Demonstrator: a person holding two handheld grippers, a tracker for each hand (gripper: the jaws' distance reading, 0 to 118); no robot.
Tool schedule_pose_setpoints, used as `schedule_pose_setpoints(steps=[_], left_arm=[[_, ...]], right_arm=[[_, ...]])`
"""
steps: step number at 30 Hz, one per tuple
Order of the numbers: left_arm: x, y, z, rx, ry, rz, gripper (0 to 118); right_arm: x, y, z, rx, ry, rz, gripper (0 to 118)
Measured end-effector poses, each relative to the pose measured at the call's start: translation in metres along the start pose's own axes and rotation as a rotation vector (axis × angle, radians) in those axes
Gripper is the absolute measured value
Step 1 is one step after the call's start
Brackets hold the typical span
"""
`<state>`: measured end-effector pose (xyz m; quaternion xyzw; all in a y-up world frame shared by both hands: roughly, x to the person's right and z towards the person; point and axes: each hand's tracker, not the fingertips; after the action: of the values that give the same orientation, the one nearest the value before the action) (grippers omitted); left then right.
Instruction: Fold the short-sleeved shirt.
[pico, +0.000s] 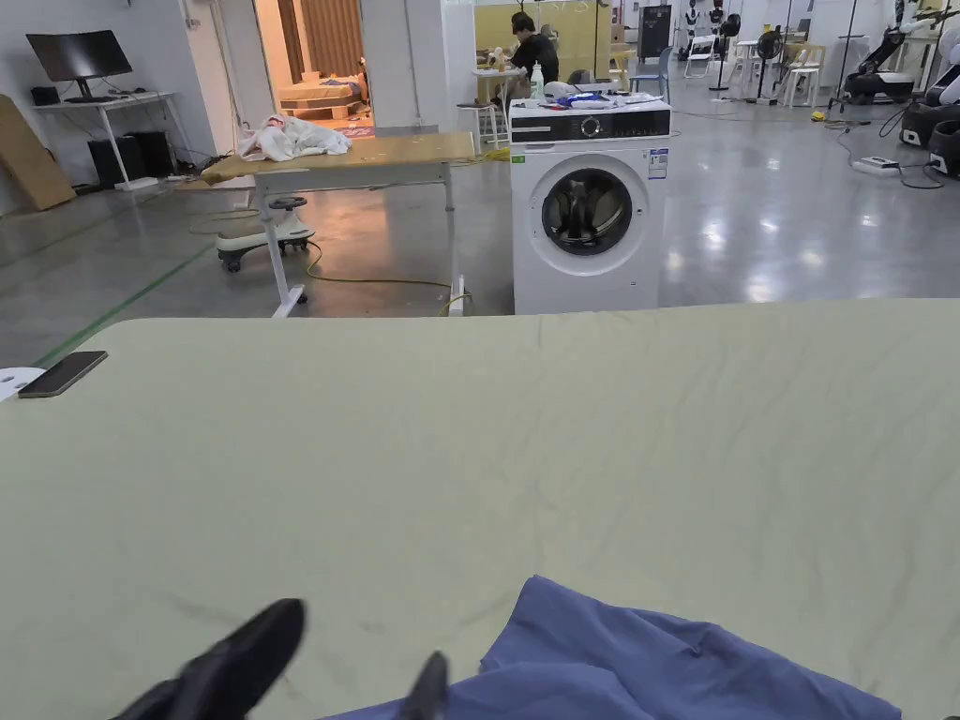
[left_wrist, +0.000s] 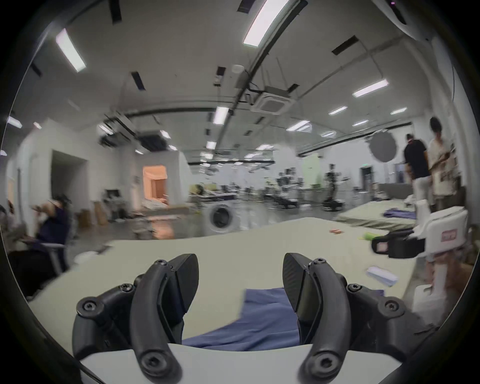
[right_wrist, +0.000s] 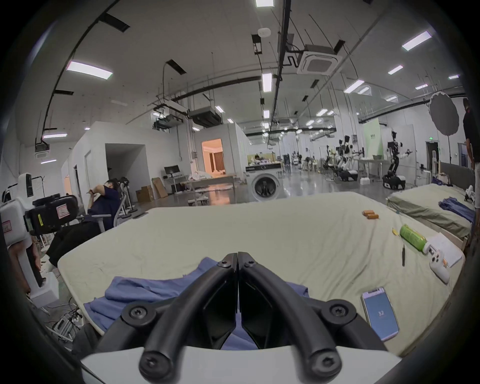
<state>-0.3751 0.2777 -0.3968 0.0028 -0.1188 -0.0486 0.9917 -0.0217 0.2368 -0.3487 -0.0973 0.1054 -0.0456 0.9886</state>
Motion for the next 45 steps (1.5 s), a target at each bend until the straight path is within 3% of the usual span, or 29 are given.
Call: schedule_pose_setpoints(steps=[3,5,6,7,8,12,25,26,29,30,31,34,39,43,44,45], left_arm=[[-0.021,-0.001,0.024,-0.016,0.202,-0.024,63],[-0.026,-0.003,0.037,-0.021,0.196,-0.015,40],[-0.028,-0.003,0.045,-0.016,0.2,-0.003,18],[-0.03,-0.002,0.052,-0.009,0.207,0.01,4],[-0.032,0.0,0.054,-0.01,0.211,0.013,0],[-0.031,0.002,0.067,0.0,0.233,-0.038,0],[-0.061,-0.016,0.06,-0.083,0.268,0.131,0],[-0.069,-0.021,0.057,-0.108,0.283,0.174,5],[-0.102,-0.053,0.038,-0.235,0.305,0.319,58],[-0.11,-0.065,0.03,-0.248,0.308,0.341,69],[-0.119,-0.074,0.022,-0.227,0.29,0.345,71],[-0.141,-0.119,-0.012,-0.368,0.265,0.43,71],[-0.163,-0.209,-0.065,-0.751,0.233,0.521,71],[-0.173,-0.241,-0.093,-0.781,0.248,0.57,70],[-0.173,-0.246,-0.095,-0.791,0.261,0.553,67],[-0.173,-0.25,-0.1,-0.802,0.259,0.55,56]], right_arm=[[-0.008,0.003,0.002,0.051,0.022,0.02,0],[-0.013,0.004,0.004,0.067,0.017,0.031,0],[-0.015,0.004,0.004,0.069,0.017,0.034,0],[-0.017,0.004,0.004,0.07,0.018,0.037,0],[-0.018,0.005,0.004,0.068,0.02,0.039,0],[-0.018,0.002,0.002,0.054,0.027,0.041,0],[-0.022,0.007,-0.005,0.028,0.047,0.042,0],[-0.023,0.008,-0.005,0.026,0.047,0.042,0],[-0.021,0.005,-0.005,0.011,0.049,0.044,0],[-0.02,0.004,-0.005,0.001,0.049,0.04,0],[-0.019,0.003,-0.005,-0.01,0.046,0.037,0],[-0.016,0.0,-0.004,-0.039,0.029,0.023,0],[-0.007,-0.003,0.001,-0.059,0.005,0.011,0],[0.001,-0.005,0.004,-0.082,-0.021,-0.009,0],[0.002,-0.006,0.004,-0.091,-0.028,-0.015,0],[0.003,-0.007,0.004,-0.1,-0.033,-0.017,0]])
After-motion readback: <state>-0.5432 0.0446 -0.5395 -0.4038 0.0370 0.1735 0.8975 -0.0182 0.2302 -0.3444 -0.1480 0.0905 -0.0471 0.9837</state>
